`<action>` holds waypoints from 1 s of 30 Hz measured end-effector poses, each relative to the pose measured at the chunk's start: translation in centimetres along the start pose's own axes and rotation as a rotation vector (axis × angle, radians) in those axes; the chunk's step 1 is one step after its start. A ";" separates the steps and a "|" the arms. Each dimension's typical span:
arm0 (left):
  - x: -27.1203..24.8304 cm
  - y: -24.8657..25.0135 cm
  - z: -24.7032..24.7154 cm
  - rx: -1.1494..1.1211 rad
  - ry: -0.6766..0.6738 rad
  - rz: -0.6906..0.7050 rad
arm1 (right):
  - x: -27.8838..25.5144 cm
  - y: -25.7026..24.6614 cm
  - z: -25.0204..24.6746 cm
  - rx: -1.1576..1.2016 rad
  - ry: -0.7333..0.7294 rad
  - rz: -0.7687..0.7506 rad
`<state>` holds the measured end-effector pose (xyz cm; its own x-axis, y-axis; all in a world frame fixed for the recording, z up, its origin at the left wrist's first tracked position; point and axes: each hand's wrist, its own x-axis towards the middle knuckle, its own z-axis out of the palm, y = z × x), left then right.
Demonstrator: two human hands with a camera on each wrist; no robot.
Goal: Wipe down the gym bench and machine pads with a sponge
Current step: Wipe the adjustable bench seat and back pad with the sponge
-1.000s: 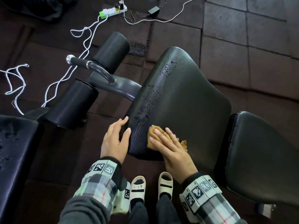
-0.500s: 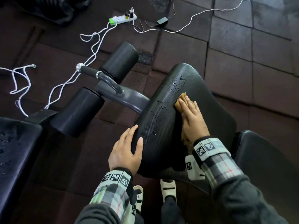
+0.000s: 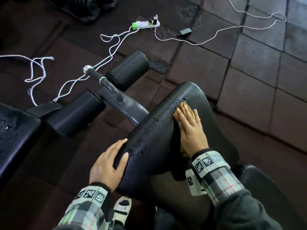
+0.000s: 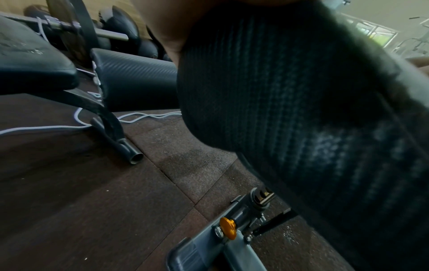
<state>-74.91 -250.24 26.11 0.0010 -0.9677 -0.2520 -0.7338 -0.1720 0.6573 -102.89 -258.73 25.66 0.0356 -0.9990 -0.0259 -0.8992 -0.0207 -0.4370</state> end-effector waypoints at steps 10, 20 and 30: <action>-0.1 0.7 0.0 -0.014 0.021 -0.056 | 14.1 0.9 -3.1 -0.273 -0.332 -0.176; -0.3 1.0 0.1 -0.044 0.067 -0.070 | 6.3 4.0 -3.4 -0.051 -0.067 -0.131; -0.2 1.3 -0.1 -0.007 0.026 -0.095 | 12.4 0.3 -2.3 -0.221 -0.267 -0.132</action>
<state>-75.73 -250.32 27.08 0.0875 -0.9515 -0.2950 -0.7247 -0.2640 0.6365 -103.70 -271.19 27.33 0.2441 -0.9423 -0.2291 -0.9507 -0.1859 -0.2484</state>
